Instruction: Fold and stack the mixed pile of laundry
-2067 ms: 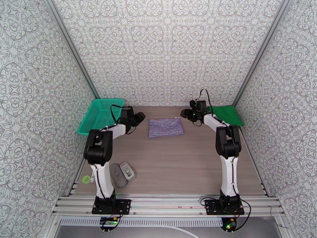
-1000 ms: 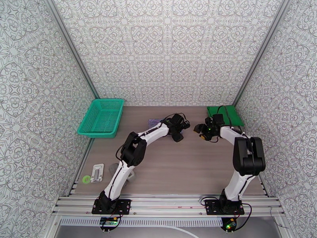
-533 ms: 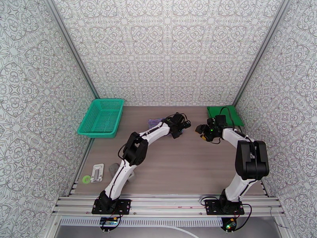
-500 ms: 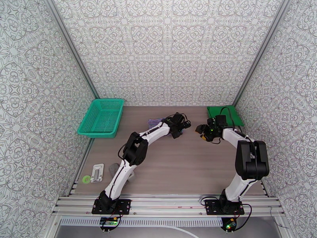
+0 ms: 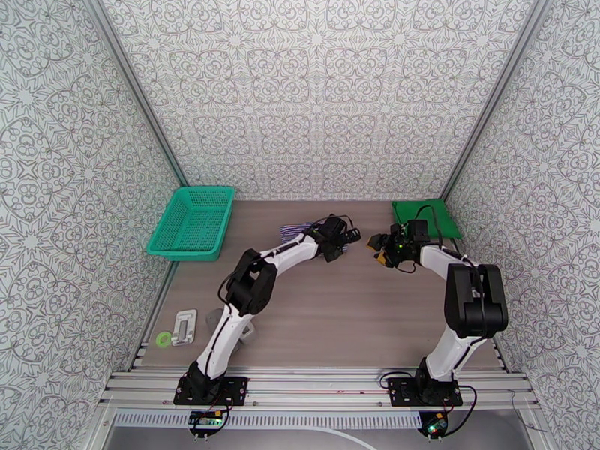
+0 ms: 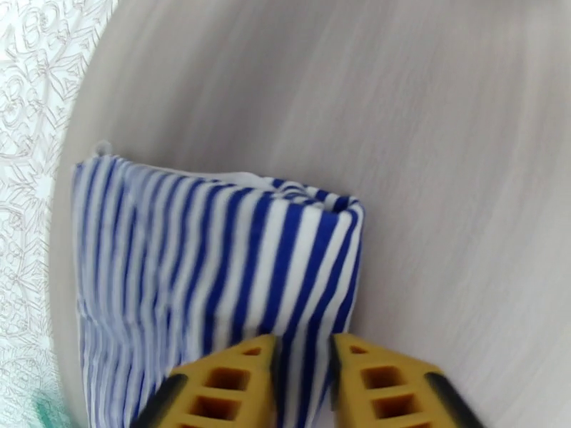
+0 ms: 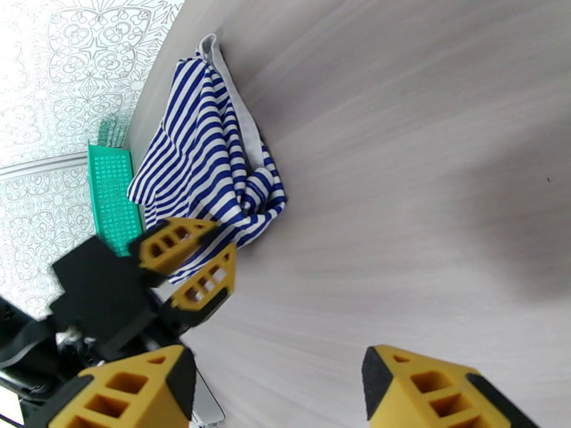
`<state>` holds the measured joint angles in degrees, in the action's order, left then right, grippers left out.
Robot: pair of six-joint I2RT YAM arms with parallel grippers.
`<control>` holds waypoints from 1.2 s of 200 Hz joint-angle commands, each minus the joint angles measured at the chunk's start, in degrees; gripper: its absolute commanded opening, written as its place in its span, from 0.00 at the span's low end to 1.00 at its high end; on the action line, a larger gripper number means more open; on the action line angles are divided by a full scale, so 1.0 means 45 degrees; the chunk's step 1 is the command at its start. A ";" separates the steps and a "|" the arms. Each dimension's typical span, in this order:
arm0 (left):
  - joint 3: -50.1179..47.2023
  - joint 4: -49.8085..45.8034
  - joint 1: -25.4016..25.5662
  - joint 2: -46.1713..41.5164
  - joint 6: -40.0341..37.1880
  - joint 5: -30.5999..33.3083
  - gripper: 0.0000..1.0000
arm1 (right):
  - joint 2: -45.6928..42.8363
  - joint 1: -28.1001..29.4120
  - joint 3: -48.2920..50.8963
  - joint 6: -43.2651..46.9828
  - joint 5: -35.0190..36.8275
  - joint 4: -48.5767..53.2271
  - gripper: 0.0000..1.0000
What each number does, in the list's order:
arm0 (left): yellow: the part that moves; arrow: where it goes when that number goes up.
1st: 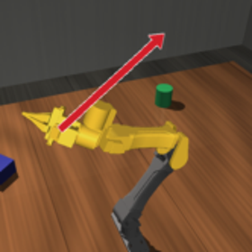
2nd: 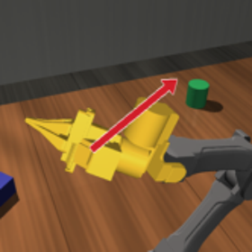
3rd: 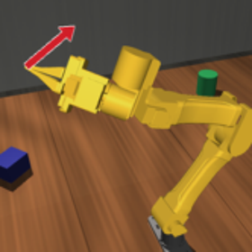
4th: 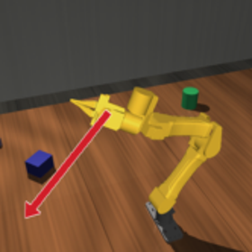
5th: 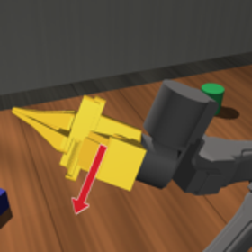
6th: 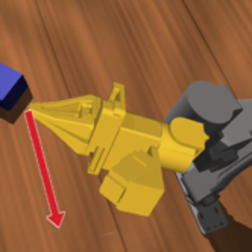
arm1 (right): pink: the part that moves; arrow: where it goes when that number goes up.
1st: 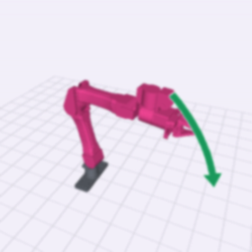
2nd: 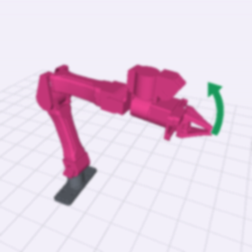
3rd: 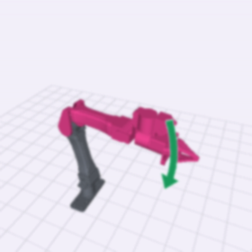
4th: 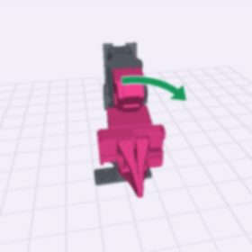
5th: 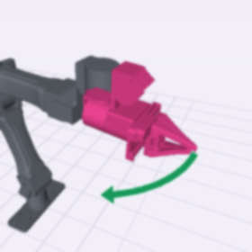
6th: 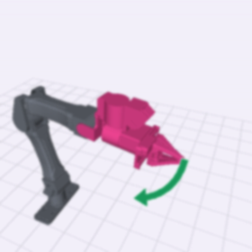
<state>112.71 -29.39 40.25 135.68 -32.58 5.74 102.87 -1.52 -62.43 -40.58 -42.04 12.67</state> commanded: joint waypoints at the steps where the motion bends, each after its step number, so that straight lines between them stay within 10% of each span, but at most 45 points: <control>1: -0.0316 0.0255 0.0098 -0.0889 -0.0618 0.0399 0.56 | 0.0167 -0.0073 0.0063 -0.0085 -0.0365 -0.0207 0.66; 128: 0.1369 -0.1324 0.0225 0.1463 -0.2389 0.1232 0.78 | 0.0011 -0.0375 0.0242 0.0172 -0.0388 0.0125 0.66; 179: 0.0905 -0.0738 0.0177 0.1125 -0.2202 0.1421 0.27 | 0.0069 -0.0366 0.0257 0.0065 -0.0284 0.0118 0.65; 240: -0.1347 0.1900 -0.0014 -0.0905 -0.1883 0.1113 0.00 | 0.0530 -0.0130 0.0761 -0.1887 -0.1395 -0.2267 0.74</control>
<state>110.02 -26.65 40.99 137.25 -42.19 11.66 103.28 -2.81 -60.75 -43.99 -44.88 8.88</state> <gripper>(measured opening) 0.090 0.715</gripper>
